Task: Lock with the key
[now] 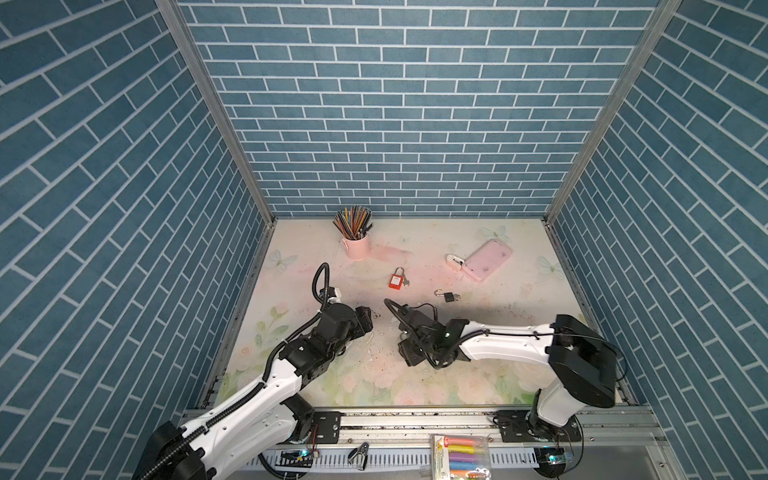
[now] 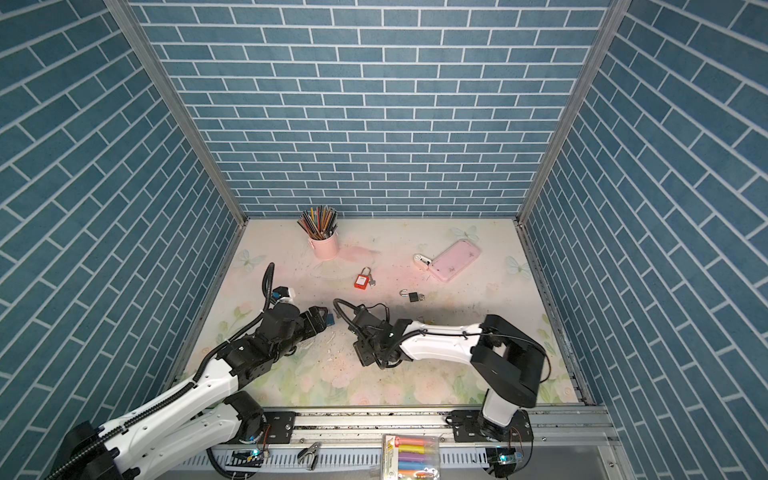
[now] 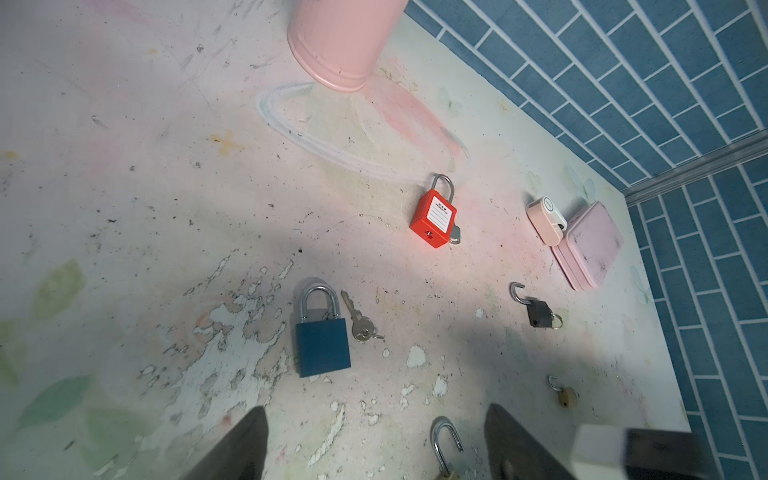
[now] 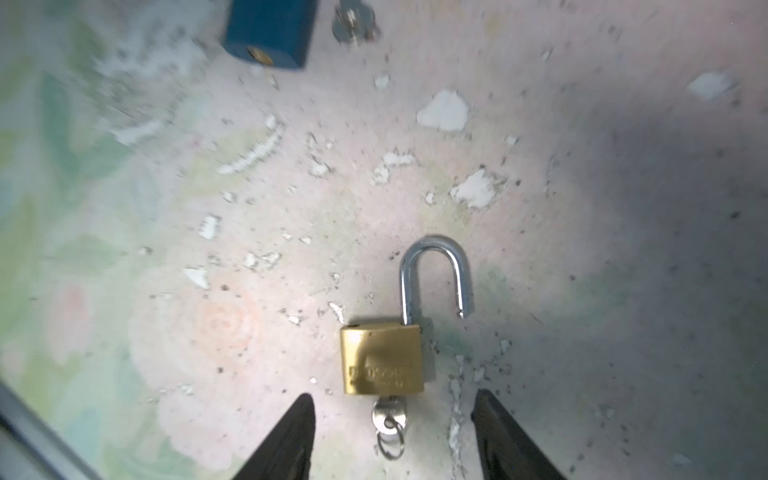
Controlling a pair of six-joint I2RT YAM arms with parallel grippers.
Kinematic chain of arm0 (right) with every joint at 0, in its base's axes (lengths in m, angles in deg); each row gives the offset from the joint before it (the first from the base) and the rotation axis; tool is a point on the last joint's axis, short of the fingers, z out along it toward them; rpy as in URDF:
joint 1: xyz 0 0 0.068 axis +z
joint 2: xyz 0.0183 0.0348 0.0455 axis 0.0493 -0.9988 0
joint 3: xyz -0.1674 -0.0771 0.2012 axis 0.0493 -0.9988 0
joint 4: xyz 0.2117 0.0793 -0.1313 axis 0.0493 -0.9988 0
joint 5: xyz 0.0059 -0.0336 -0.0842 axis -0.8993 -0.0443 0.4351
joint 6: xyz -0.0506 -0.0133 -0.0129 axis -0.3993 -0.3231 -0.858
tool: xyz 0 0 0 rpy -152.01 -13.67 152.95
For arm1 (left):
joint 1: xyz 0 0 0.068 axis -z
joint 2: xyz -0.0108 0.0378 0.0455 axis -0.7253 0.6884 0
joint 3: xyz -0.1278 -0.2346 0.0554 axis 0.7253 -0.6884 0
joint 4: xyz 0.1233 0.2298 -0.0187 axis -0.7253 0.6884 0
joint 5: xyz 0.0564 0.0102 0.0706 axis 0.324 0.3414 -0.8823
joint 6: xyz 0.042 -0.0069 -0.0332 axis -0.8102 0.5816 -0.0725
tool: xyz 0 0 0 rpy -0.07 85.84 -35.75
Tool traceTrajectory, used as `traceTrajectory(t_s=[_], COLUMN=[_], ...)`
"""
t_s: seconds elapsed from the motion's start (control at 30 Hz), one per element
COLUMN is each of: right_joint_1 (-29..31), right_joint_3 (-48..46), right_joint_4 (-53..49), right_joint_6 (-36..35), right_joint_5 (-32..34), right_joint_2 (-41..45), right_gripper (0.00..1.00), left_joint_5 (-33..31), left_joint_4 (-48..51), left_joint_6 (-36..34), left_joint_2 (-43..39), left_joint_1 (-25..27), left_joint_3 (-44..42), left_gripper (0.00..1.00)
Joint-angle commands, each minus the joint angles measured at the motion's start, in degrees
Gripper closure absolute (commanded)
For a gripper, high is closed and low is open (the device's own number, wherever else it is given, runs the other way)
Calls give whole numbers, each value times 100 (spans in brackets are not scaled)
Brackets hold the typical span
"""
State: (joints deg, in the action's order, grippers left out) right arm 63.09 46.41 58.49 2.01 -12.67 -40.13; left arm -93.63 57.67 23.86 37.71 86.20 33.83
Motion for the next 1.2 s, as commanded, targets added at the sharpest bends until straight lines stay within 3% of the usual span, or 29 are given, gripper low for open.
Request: traceTrajectory(t_s=[0.0, 0.13, 0.33, 0.53, 0.8, 1.07, 1.17], right_joint_1=[-94, -262, -439, -397, -349, -351, -351], right_joint_3=[-486, -1355, -2549, -3409, -3798, -3907, -3925], right_joint_4=[598, 529, 625, 1396, 1468, 1633, 1697], right_joint_6=[-10, 511, 1203, 865, 606, 492, 491], right_joint_5=[394, 1414, 2459, 2194, 2166, 2120, 2088], right_joint_2=[748, 1661, 2835, 3700, 4210, 4339, 4341], right_gripper=[36, 35, 33, 29, 29, 29, 29], left_joint_5=[-592, -800, -369, -219, 476, 685, 645], left_joint_4=[540, 968, 1360, 2280, 2997, 2977, 2963], left_joint_6=[537, 1579, 3030, 3388, 4121, 4420, 4473], left_joint_2=[209, 879, 2303, 3498, 4502, 4993, 5095], left_joint_1=[526, 1324, 2083, 2147, 2158, 2173, 2174], left_joint_3=[456, 796, 1436, 2575, 3344, 3575, 3580], left_gripper=[18, 18, 18, 18, 18, 20, 26])
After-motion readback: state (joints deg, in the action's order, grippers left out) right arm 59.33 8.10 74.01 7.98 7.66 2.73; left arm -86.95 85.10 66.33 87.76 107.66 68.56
